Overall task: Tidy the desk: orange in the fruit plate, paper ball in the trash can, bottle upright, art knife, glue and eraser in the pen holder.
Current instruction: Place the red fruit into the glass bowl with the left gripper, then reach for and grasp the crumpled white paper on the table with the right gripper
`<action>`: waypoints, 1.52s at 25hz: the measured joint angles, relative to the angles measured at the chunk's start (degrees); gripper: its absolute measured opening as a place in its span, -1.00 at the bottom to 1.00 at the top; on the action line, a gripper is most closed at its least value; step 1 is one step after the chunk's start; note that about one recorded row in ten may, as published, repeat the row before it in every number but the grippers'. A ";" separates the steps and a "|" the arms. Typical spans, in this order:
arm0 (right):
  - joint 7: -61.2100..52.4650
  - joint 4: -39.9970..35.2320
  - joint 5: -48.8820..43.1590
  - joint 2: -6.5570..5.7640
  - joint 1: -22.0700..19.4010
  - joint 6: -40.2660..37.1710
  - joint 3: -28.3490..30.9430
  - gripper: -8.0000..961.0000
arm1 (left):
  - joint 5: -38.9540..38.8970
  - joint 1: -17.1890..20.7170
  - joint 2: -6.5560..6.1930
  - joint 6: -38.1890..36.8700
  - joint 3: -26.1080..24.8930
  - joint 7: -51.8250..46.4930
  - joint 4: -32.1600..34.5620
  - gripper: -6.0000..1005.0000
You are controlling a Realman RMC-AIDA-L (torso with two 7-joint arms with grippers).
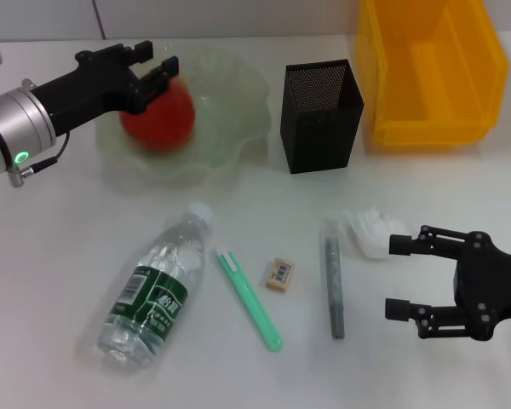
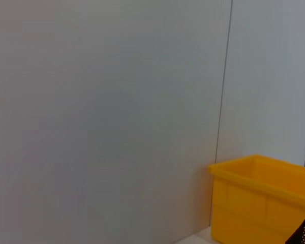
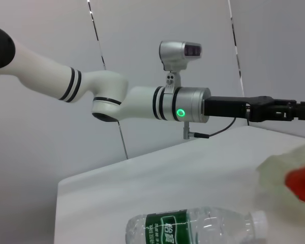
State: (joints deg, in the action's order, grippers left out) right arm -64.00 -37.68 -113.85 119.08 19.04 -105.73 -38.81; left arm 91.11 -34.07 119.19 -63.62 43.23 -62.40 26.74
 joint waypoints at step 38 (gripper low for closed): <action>-83.13 -30.76 -36.79 0.34 20.14 19.09 -46.89 0.54 | 1.09 21.75 -0.80 -25.74 0.88 11.59 2.97 0.70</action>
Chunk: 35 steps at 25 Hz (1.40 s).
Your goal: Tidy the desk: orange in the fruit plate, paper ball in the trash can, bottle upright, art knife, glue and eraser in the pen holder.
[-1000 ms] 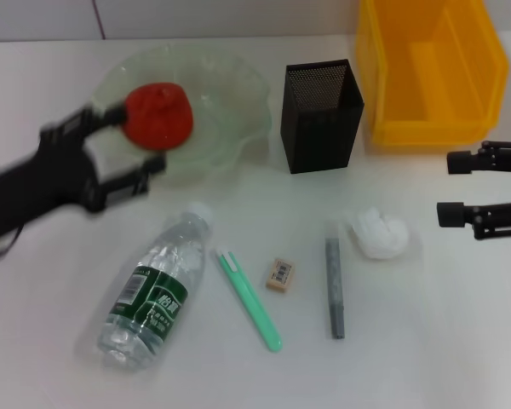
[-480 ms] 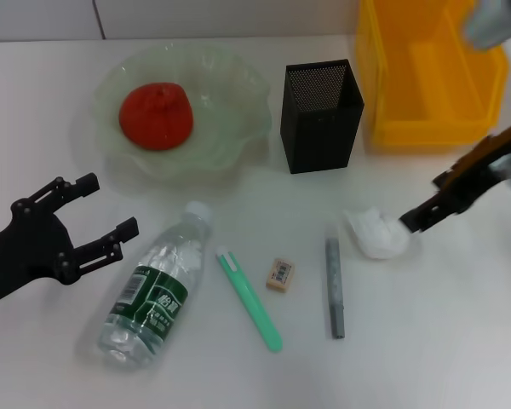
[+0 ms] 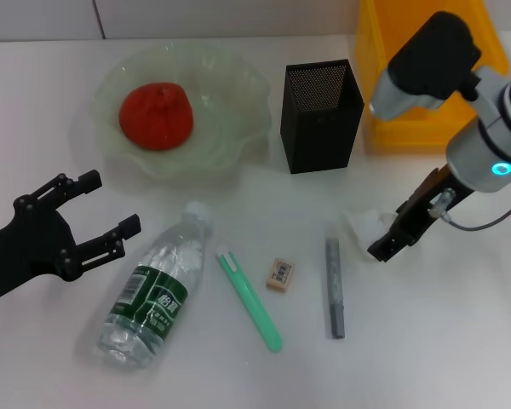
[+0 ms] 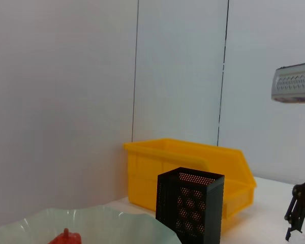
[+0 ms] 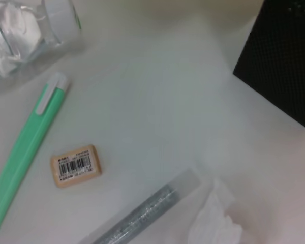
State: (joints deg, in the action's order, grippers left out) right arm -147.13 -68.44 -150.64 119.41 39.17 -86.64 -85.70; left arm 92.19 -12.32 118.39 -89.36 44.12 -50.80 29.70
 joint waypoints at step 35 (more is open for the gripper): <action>17.31 8.66 -0.25 -1.17 4.12 30.79 29.13 0.32 | -0.10 -1.43 -0.08 -2.72 0.10 -4.31 0.87 0.69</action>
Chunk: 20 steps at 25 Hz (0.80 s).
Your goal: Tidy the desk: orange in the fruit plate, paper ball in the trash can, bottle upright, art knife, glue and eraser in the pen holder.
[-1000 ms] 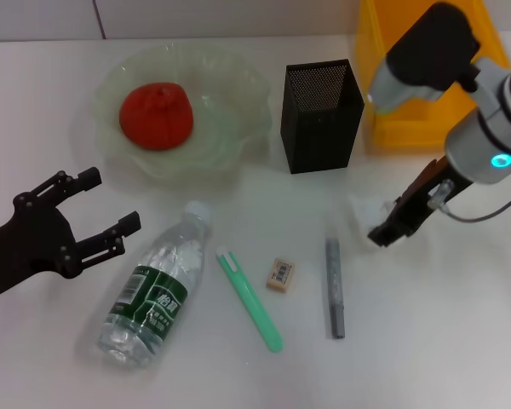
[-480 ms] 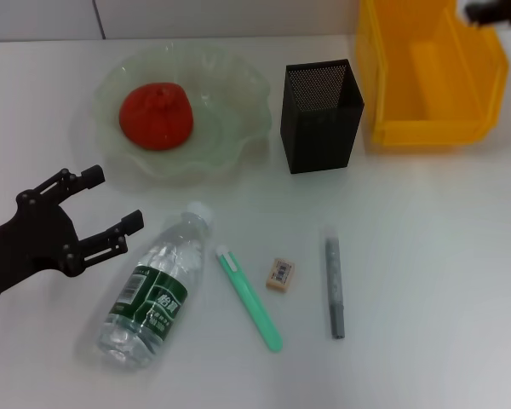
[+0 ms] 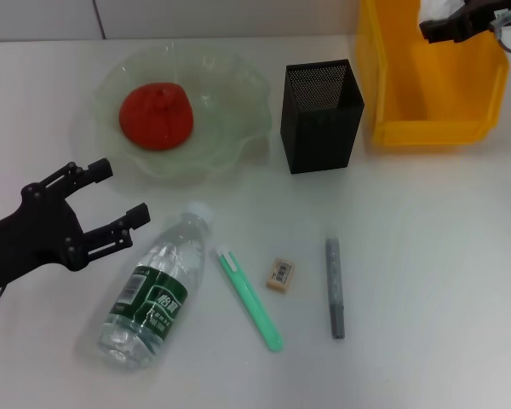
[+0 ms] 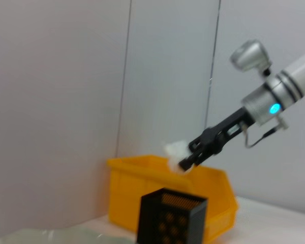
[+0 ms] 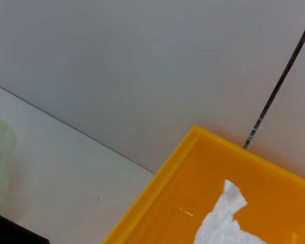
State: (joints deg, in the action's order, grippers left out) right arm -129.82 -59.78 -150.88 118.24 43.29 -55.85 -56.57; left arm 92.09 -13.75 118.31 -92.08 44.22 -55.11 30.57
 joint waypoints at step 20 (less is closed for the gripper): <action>33.70 -19.43 51.28 1.27 -34.09 -25.55 -1.49 0.69 | 13.13 20.75 0.15 30.36 37.47 -62.01 65.16 0.68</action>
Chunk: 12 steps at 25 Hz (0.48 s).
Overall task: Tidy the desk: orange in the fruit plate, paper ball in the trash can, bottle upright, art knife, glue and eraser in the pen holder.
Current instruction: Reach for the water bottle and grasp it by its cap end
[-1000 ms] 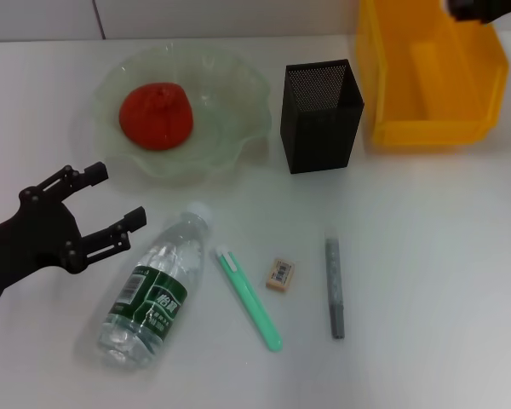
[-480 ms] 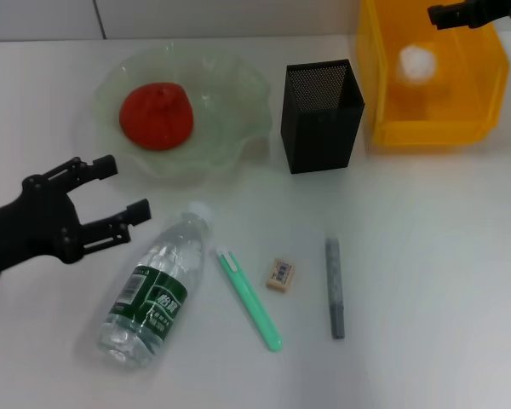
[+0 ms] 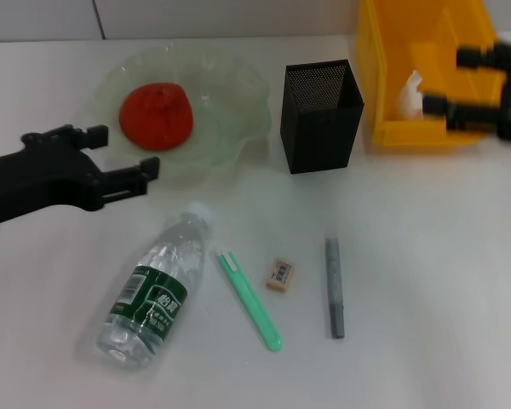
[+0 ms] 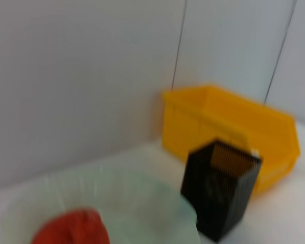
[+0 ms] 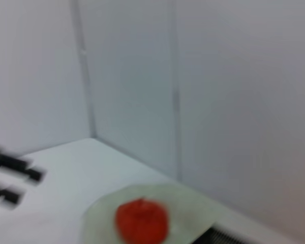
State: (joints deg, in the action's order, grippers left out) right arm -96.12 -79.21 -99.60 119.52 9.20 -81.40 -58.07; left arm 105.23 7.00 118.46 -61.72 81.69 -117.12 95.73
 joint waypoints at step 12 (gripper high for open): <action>22.99 23.80 1.64 0.00 -3.41 -9.60 -0.61 0.69 | 42.28 -9.97 0.65 -3.78 21.59 -47.64 11.20 0.67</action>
State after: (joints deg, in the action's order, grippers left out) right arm -73.14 -55.41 -97.96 119.52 5.79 -91.00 -58.68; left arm 147.51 -2.98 119.11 -65.49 103.28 -164.76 106.93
